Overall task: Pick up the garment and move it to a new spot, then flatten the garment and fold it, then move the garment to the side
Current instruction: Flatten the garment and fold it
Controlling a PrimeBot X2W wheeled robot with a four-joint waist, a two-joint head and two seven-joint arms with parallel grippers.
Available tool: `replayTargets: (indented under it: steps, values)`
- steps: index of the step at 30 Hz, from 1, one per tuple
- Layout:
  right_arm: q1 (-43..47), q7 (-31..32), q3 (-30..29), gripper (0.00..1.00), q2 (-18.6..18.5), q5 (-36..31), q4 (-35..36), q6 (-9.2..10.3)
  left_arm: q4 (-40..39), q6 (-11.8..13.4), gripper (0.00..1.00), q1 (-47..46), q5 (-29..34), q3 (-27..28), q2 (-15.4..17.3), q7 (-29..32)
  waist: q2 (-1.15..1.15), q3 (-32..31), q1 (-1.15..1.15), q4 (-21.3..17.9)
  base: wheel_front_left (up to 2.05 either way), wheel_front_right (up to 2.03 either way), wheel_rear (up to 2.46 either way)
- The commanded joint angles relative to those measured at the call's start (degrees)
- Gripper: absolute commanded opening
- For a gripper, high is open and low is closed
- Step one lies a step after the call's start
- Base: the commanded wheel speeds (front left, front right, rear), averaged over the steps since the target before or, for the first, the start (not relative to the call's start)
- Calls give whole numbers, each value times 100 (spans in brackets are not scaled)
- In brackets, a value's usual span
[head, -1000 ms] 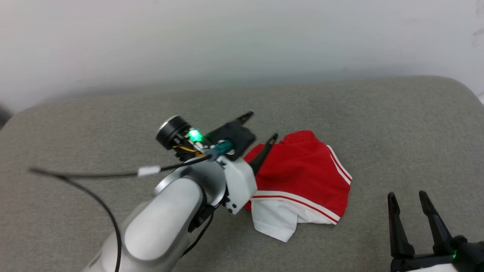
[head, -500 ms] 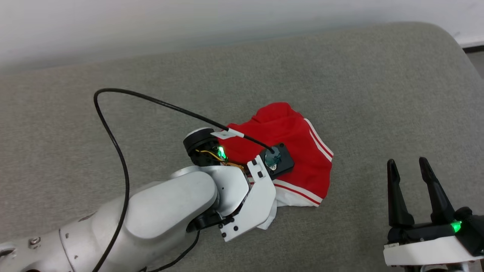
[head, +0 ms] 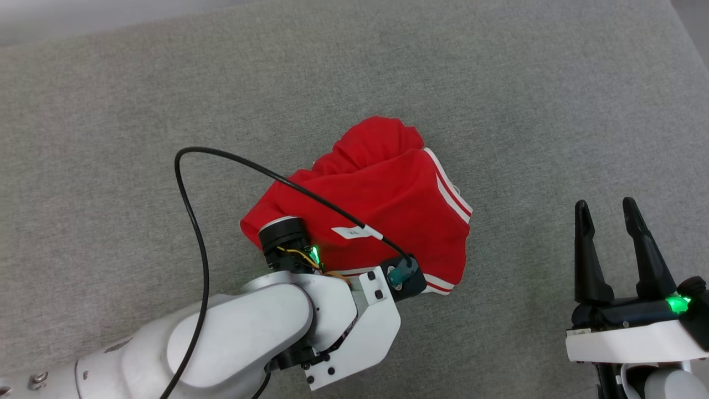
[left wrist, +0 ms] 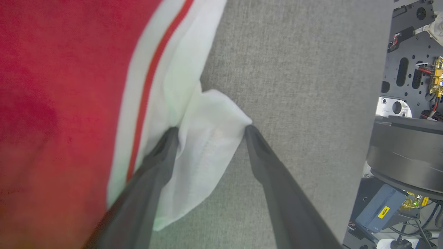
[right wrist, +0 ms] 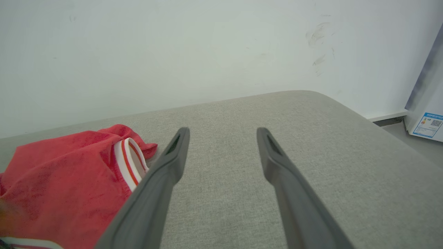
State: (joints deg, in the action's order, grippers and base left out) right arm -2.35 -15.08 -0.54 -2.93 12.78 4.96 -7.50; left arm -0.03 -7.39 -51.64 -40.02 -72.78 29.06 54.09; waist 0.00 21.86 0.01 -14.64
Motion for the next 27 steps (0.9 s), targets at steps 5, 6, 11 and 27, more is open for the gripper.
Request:
replayTargets:
  steps: [5, 6, 11, 27]
  values:
    - [-101, -14, -41, 100, 11, 10, -31, 2, -9, 3, 0, 327, -47, -154, 189, 440, 0, 53, -1, 22, 0, 0, 0]
    - [-92, -14, -42, 100, 10, -7, -43, 2, -44, 3, 0, 311, -53, -153, 194, 395, 0, 23, -1, 44, 0, 0, 0]
    - [72, -14, -83, 100, 9, -74, -82, 2, -36, 2, 0, -11, -164, -75, 106, -552, 0, -279, -1, 222, 0, 0, 0]
    - [571, -14, -149, 100, 9, -338, -57, 2, 482, 33, 0, 203, -742, 158, 1710, -2254, 0, -1230, -1, 1117, 0, 0, 0]
